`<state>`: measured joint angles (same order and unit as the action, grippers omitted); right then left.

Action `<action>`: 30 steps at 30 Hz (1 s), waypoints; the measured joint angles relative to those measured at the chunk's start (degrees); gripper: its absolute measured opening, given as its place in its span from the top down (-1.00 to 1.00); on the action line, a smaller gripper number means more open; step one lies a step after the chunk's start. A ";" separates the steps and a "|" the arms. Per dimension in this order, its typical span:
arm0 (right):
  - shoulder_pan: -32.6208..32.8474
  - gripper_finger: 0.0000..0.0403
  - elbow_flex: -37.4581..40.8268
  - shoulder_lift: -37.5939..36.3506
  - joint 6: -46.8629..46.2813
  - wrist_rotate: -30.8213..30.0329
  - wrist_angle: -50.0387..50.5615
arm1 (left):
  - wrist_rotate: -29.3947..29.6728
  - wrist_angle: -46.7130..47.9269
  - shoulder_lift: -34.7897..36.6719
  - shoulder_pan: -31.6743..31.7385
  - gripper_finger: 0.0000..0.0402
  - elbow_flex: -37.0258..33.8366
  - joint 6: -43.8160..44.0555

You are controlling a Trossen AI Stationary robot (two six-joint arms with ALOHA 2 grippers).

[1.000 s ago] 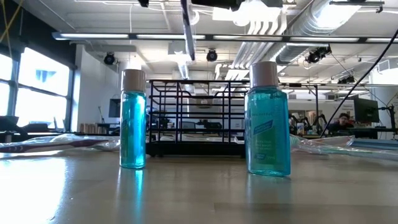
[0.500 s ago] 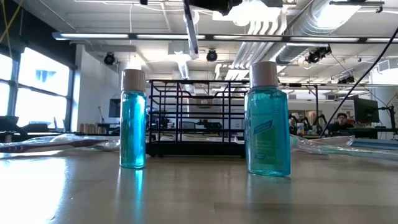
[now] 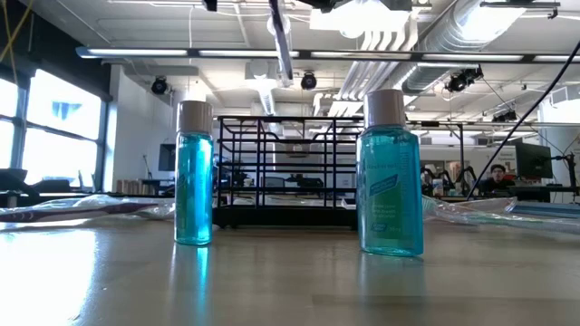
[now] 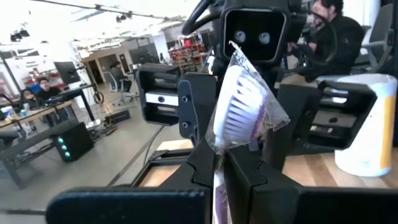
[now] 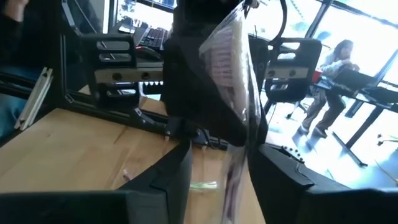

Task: Pick & Place toothbrushing station
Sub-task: Put the violet toothbrush into the wire organizer

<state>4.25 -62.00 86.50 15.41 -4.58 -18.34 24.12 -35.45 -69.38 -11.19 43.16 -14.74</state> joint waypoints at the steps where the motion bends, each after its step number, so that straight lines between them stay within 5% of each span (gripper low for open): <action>1: -0.19 0.33 0.00 0.29 0.15 0.02 -0.52 | -0.23 -0.35 -0.01 0.01 0.96 0.00 0.00; 14: -0.94 0.42 0.00 2.07 1.37 -1.24 -2.11 | -0.58 -0.34 0.02 -0.06 0.96 0.30 0.39; 23: -0.90 0.88 0.00 2.07 1.92 -1.92 -2.92 | -0.29 0.86 0.02 -0.06 0.96 0.30 -0.16; 30: -0.86 0.89 0.00 2.07 2.88 -4.56 -3.21 | -0.37 0.87 0.02 -0.06 0.82 0.33 2.82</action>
<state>3.40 -62.00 88.58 18.29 -9.15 -21.55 23.75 -34.58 -69.36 -11.25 43.48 -11.92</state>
